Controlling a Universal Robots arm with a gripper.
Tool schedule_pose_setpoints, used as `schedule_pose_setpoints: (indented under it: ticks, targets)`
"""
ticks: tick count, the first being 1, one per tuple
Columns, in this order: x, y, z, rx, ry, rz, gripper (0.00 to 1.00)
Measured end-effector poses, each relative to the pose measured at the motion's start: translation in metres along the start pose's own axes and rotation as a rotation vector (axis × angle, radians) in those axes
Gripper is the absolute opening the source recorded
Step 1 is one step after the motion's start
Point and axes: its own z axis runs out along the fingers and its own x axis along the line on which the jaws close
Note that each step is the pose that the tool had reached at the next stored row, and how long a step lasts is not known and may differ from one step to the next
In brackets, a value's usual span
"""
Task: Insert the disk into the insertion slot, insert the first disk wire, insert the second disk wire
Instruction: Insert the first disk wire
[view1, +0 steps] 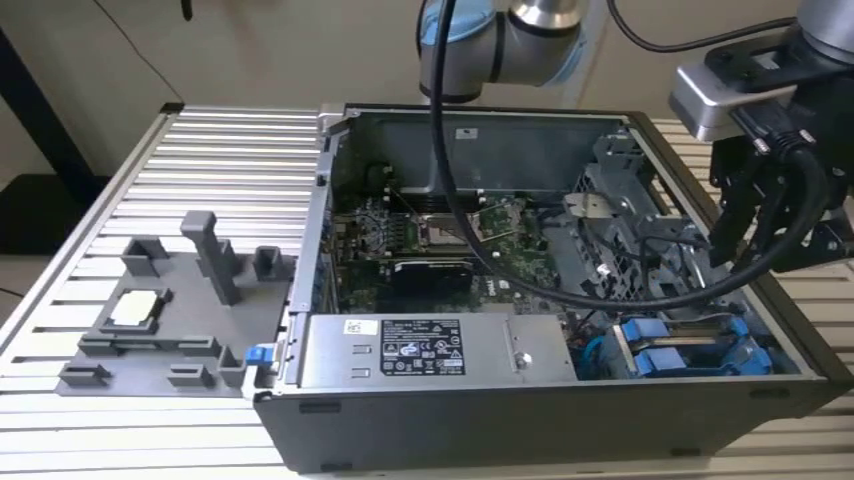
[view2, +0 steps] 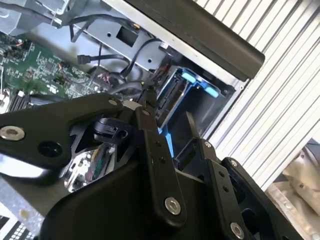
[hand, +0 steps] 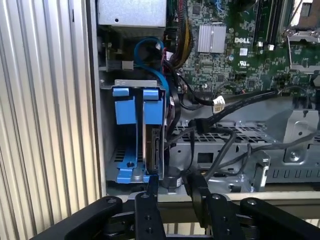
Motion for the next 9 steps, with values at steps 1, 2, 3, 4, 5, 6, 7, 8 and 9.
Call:
schedule_pose_setpoints:
  ticks: [1, 2, 3, 4, 5, 6, 7, 8, 9]
  targets:
    - [-0.0023, 0.0011, 0.0006, 0.0078, 0.0001, -0.001, 0.4]
    - [-0.0046, 0.0022, 0.0013, 0.0158, 0.0007, -0.001, 0.4]
    - [-0.0067, 0.0031, 0.0018, 0.0236, 0.003, -0.002, 0.4]
    - [-0.0085, 0.0037, 0.0025, 0.0305, 0.0056, -0.003, 0.4]
    - [-0.0106, 0.0042, 0.0033, 0.0376, 0.0084, -0.005, 0.4]
    - [-0.0123, 0.0046, 0.004, 0.0436, 0.0113, -0.006, 0.4]
    - [-0.0136, 0.0051, 0.0047, 0.0491, 0.0145, -0.007, 0.4]
    - [-0.0144, 0.0057, 0.0054, 0.0532, 0.0182, -0.008, 0.4]
    - [-0.0151, 0.0066, 0.006, 0.0561, 0.024, -0.01, 0.4]
